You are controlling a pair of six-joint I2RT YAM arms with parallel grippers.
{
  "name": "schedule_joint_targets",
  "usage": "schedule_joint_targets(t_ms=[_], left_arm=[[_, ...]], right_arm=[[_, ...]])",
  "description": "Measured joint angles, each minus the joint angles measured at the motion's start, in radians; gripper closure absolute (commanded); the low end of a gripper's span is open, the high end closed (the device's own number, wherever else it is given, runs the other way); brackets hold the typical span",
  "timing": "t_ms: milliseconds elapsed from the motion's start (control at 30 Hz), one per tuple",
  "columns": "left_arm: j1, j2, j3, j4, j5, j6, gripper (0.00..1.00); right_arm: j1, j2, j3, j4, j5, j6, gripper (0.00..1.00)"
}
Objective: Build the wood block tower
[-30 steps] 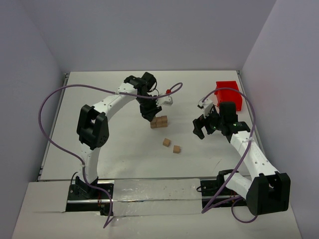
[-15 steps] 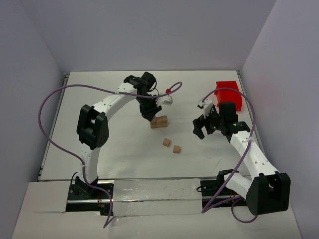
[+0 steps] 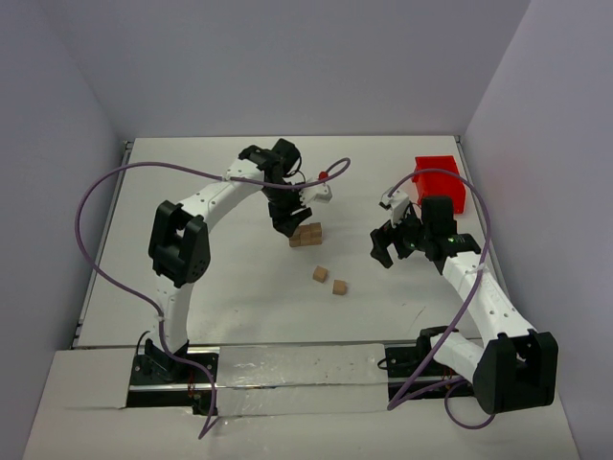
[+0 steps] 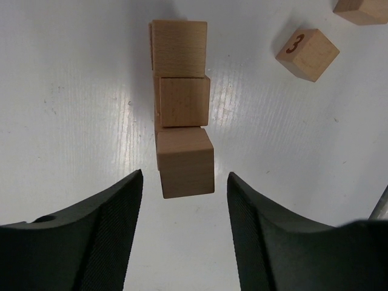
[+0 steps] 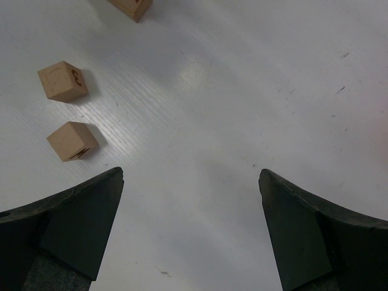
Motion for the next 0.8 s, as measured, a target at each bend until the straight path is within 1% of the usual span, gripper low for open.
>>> schedule_joint_targets(t_ms=[133,167,200,367,467,533,600,700,800], left_arm=[[0.0,0.0,0.01,0.0,-0.004,-0.002,0.11],[0.0,0.0,0.015,0.0,-0.006,-0.002,0.1],[0.0,0.0,0.019,-0.002,-0.009,0.001,0.02],[0.003,-0.02,0.038,-0.004,-0.023,-0.004,0.01],[0.018,-0.09,0.031,-0.005,-0.019,-0.018,0.01],[0.044,-0.178,0.006,0.012,-0.004,-0.037,0.01],[0.088,-0.299,-0.041,0.041,0.026,-0.064,0.01],[0.171,-0.496,-0.151,0.103,0.064,-0.108,0.01],[0.239,-0.666,-0.285,0.211,0.093,-0.164,0.01]], right_arm=[[0.0,0.001,0.0,0.0,-0.002,0.0,0.0],[0.0,0.001,0.0,0.0,-0.002,0.0,0.0],[0.0,0.002,0.0,0.0,-0.002,0.0,0.0],[0.018,0.002,0.002,-0.003,-0.007,-0.003,0.0],[0.081,0.014,0.011,-0.008,0.017,-0.004,0.0],[0.16,0.034,0.023,-0.01,0.035,-0.005,0.0],[0.225,0.059,0.038,-0.015,0.056,-0.007,0.0],[0.3,0.107,0.074,-0.028,0.076,-0.007,0.0],[0.366,0.165,0.116,-0.038,0.103,-0.001,0.05]])
